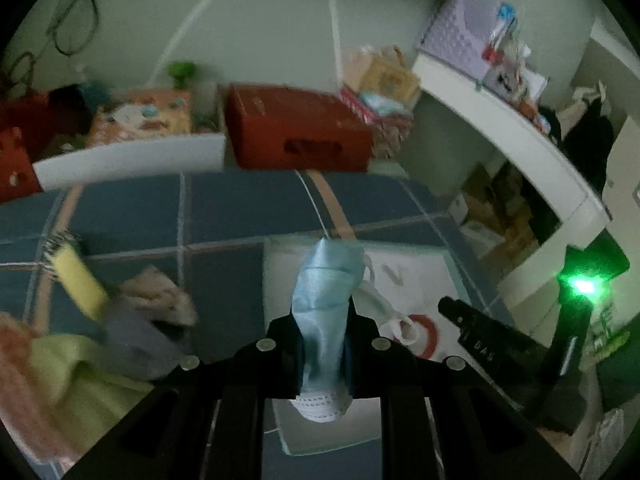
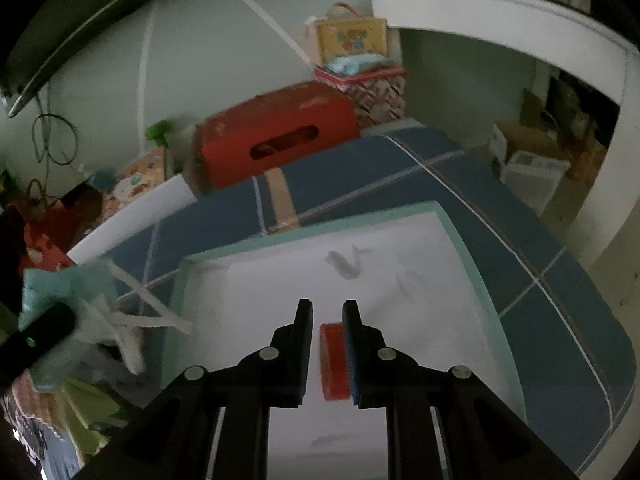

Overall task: Organize soft objects
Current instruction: 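Lower the mask into the white tray and open the left tool while the right tool releases the tape roll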

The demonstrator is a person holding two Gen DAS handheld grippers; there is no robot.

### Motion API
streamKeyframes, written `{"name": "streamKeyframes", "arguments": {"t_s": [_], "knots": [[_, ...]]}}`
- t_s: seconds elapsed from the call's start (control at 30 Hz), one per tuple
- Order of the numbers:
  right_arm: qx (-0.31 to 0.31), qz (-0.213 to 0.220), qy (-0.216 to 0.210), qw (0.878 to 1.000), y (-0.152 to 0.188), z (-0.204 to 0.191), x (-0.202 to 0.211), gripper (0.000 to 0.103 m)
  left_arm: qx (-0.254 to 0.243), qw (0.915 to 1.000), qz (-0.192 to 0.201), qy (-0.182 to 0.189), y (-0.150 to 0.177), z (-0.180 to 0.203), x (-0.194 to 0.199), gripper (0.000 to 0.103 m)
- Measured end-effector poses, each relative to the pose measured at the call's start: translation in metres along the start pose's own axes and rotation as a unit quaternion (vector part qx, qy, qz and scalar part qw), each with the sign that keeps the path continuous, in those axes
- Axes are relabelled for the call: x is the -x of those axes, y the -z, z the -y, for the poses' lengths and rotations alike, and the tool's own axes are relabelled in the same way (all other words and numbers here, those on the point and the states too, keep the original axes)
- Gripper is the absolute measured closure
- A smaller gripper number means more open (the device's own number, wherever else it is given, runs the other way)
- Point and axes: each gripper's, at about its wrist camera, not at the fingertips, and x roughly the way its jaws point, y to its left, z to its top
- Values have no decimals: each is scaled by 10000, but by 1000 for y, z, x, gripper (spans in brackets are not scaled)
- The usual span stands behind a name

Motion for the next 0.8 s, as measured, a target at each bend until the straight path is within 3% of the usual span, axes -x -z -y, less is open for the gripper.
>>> {"name": "streamKeyframes", "arguments": {"t_s": [0.4, 0.43, 0.5, 0.53, 0.57, 0.8], "knots": [[-240, -354, 55, 9991, 7, 20, -20, 87, -61, 9977, -677, -48, 25, 4, -69, 87], [-242, -402, 63, 9989, 8, 21, -22, 87, -40, 9974, -712, -58, 25, 3, -73, 83], [-245, -443, 80, 9987, 8, 21, -24, 87, -40, 9969, -783, -73, 27, 4, -75, 65], [-253, -454, 92, 9986, 8, 22, -24, 86, -56, 9969, -777, -97, 28, 5, -74, 51], [-266, -452, 99, 9986, 8, 22, -24, 86, -87, 9971, -743, -128, 28, 7, -72, 45], [-193, -343, 150, 9991, 5, 16, -16, 85, -224, 9970, -628, -394, 25, 13, -56, 29]]}}
